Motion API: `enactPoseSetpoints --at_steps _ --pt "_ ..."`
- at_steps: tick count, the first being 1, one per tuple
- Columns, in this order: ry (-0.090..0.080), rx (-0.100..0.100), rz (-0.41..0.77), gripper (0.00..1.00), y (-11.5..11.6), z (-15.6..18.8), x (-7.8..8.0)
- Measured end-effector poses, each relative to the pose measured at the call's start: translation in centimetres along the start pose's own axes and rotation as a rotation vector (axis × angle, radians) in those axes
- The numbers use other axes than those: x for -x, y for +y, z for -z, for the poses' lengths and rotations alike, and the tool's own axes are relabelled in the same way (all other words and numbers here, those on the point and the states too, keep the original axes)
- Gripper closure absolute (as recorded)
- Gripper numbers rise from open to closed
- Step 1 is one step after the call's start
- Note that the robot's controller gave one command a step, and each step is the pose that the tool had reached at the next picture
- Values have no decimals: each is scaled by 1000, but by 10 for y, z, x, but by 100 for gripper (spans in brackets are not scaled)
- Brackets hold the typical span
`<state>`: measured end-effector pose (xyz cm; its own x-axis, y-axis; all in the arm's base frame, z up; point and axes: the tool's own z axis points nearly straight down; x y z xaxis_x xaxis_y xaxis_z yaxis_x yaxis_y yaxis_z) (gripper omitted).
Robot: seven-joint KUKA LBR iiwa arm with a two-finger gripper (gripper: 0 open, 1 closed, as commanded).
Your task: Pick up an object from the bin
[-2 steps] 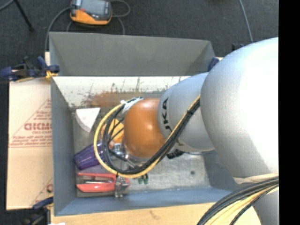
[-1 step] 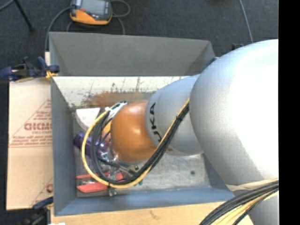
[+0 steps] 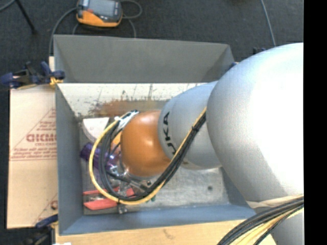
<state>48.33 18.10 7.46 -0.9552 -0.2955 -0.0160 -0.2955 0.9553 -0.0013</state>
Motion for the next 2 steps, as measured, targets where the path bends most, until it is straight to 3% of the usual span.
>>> enactPoseSetpoints --at_steps 1,2 --pt "0 0 0 100 0 0 0" --pt "11 0 14 100 8 30 -3"
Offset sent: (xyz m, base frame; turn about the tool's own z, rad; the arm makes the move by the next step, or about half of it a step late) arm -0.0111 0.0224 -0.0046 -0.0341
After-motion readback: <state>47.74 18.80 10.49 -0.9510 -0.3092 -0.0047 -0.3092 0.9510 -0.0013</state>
